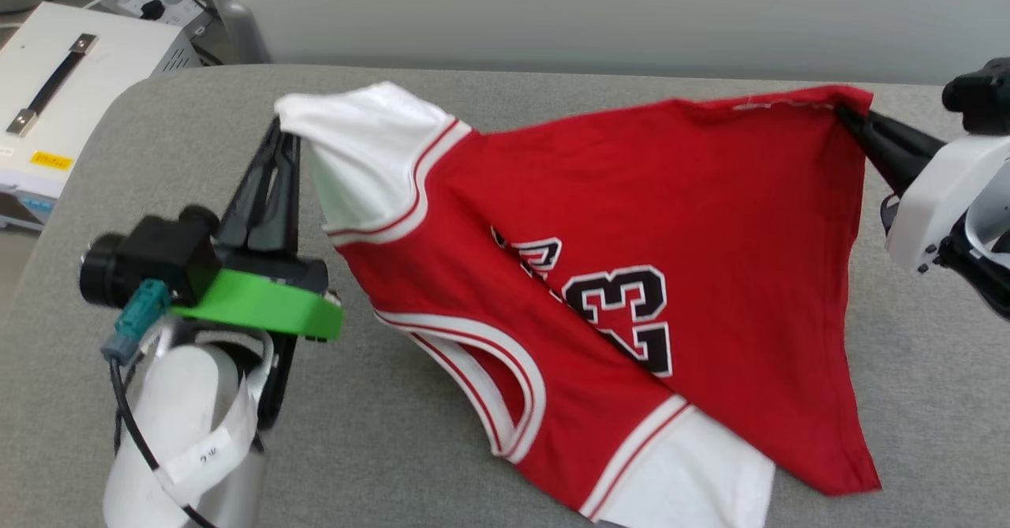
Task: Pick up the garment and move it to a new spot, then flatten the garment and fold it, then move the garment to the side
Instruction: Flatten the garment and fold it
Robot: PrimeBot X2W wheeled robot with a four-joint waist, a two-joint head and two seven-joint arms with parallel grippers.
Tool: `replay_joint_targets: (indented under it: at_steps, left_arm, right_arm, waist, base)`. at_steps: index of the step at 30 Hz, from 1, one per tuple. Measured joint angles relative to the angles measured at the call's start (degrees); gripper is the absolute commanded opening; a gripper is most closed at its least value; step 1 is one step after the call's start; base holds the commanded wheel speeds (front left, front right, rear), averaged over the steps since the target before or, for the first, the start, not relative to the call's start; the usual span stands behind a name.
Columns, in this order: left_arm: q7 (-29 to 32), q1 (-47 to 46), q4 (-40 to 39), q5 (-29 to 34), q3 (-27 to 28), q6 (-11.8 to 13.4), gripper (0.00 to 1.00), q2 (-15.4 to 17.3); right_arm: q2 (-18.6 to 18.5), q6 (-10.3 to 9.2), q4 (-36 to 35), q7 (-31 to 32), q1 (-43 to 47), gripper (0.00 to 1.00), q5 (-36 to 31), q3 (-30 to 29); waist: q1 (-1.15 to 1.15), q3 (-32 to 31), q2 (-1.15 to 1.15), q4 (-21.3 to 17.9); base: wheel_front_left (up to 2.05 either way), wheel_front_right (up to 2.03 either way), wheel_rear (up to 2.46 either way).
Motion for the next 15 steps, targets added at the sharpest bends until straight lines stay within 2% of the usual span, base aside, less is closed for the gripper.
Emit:
replay_joint_targets:
  at_steps: [9,15]
  left_arm:
    - [6.05,-17.81,-3.47,1.0,-2.05,-1.21,0.0,4.98]
    - [8.32,-34.28,-1.55,0.3,-4.46,-1.63,0.0,6.03]
  right_arm:
    - [1.81,-0.01,-4.92,0.47,-3.83,0.0,-4.74,-13.91]
    - [2.71,0.0,-8.96,4.46,-10.33,0.0,-8.39,-20.78]
  waist:
    - [0.0,-0.4,0.0,-3.39]
    - [-0.01,3.2,0.0,-3.92]
  base:
    - [0.0,0.0,0.0]
    - [0.0,0.0,0.0]
